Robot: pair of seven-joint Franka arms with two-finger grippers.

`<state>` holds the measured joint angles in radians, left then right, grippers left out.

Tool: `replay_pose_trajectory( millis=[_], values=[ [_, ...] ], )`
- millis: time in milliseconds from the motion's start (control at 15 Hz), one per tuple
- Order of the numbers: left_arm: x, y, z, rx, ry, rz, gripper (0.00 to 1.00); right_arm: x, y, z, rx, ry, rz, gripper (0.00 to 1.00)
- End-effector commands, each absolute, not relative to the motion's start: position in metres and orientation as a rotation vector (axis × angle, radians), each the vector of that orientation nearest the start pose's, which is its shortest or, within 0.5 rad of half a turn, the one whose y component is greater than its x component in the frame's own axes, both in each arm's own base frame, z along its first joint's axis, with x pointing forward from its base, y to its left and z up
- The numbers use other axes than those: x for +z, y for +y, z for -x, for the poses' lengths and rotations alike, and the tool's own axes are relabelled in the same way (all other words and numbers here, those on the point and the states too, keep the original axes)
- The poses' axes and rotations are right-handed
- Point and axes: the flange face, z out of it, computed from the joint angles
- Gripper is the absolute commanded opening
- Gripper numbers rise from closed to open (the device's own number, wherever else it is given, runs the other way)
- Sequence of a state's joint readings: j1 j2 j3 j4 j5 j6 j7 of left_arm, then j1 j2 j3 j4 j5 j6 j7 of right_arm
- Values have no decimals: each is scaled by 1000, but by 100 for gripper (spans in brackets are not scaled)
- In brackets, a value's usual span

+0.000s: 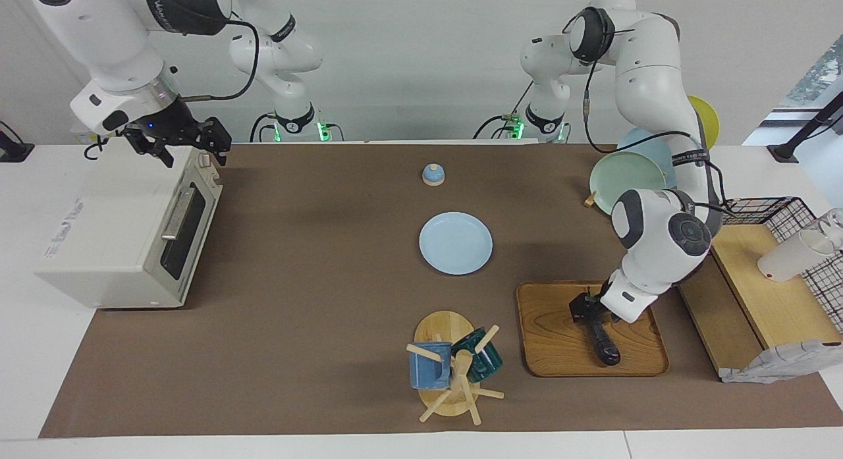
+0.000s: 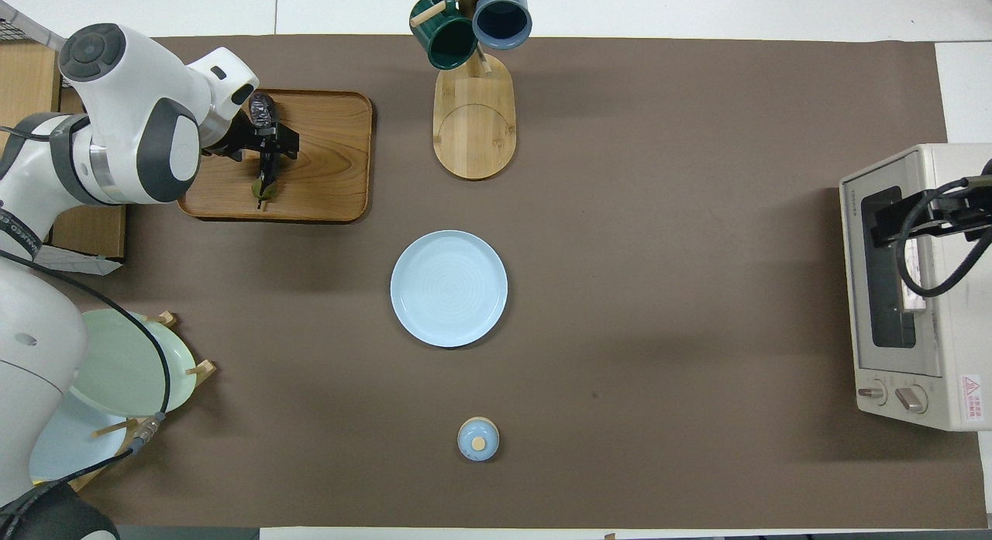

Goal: Put eggplant into oven
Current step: 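Lower the left gripper onto the purple eggplant and close it, then carry the eggplant with the left gripper over the blue plate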

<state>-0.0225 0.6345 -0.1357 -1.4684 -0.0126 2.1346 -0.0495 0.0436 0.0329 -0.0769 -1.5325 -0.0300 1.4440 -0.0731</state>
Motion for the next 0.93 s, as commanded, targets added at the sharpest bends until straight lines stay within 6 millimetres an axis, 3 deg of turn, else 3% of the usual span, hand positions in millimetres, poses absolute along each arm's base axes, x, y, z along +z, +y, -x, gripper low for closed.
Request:
replay_pose_trajectory(
  millis=[0, 266, 465, 532, 598, 731, 864],
  values=[
    [312, -99, -706, -74, 163, 3205, 100, 615, -22, -545, 219, -33, 3131, 100],
    [305, -102, -700, -65, 206, 3177, 97, 615, -22, -545, 219, -33, 3131, 100],
    [306, -104, -700, -73, 211, 3178, 82, 615, -22, -545, 217, -33, 3132, 100],
    [306, -104, -700, -73, 213, 3177, 69, 615, -22, -545, 219, -33, 3131, 100],
    [306, -104, -700, -68, 213, 3178, 42, 615, -22, -545, 219, -33, 3131, 100],
    [310, -104, -701, -63, 212, 3178, 6, 615, -22, -545, 217, -33, 3132, 100],
    [319, -104, -703, -26, 209, 3178, 0, 615, -22, -545, 217, -33, 3132, 100]
  ],
)
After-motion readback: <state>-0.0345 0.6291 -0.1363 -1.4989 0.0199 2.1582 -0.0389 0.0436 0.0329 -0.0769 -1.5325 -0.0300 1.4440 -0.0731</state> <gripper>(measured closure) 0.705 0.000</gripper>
